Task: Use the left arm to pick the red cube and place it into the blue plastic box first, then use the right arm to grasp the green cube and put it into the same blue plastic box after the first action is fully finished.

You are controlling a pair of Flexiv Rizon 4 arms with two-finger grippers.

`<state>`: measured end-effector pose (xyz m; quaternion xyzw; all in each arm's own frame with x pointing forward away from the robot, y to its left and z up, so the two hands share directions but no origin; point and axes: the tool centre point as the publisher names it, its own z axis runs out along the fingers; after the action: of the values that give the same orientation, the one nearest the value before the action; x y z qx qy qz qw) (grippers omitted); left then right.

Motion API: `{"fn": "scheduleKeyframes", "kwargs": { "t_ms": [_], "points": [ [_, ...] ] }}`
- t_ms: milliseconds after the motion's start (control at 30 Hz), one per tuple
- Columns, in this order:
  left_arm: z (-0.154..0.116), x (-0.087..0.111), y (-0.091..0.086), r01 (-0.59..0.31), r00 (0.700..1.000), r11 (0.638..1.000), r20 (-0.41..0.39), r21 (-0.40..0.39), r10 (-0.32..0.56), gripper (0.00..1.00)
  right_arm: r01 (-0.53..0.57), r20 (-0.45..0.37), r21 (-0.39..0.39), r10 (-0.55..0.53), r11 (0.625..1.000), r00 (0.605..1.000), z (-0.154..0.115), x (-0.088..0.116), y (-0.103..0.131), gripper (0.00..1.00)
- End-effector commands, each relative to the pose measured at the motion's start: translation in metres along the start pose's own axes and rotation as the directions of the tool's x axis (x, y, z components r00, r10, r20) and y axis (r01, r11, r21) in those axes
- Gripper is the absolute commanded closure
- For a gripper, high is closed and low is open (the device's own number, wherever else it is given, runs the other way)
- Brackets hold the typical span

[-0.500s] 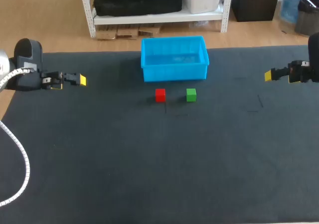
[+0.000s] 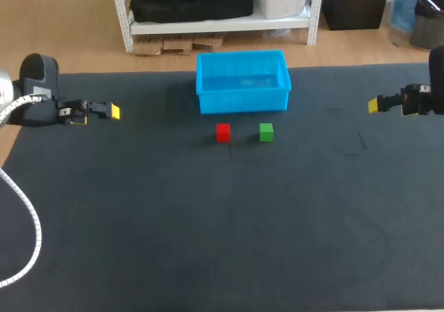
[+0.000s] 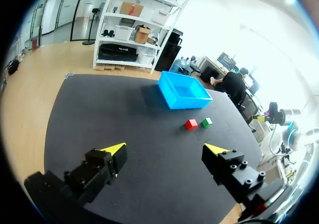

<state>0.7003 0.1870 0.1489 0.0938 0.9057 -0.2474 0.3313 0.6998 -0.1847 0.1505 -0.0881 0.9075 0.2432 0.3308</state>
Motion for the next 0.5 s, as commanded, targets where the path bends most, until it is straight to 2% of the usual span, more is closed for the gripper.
{"fn": "scheduleKeyframes", "kwargs": {
  "t_ms": [33, 300, 500],
  "points": [
    [0.008, -0.001, -0.017, -0.055, 0.998, 0.997, -0.002, -0.051, 0.055, 0.00, 0.001, -0.001, -0.001, -0.001, 1.000, 1.000, 0.000, 0.000, 0.000, 0.00],
    [0.028, -0.006, -0.055, -0.087, 0.995, 0.991, -0.058, -0.101, 0.082, 0.00, 0.001, -0.001, -0.001, -0.001, 1.000, 1.000, 0.000, 0.000, 0.000, 0.00],
    [0.045, -0.005, -0.065, -0.080, 0.989, 0.975, -0.141, -0.206, 0.051, 0.00, 0.001, -0.001, -0.001, -0.001, 1.000, 1.000, 0.000, 0.000, 0.000, 0.00]
  ]
}}
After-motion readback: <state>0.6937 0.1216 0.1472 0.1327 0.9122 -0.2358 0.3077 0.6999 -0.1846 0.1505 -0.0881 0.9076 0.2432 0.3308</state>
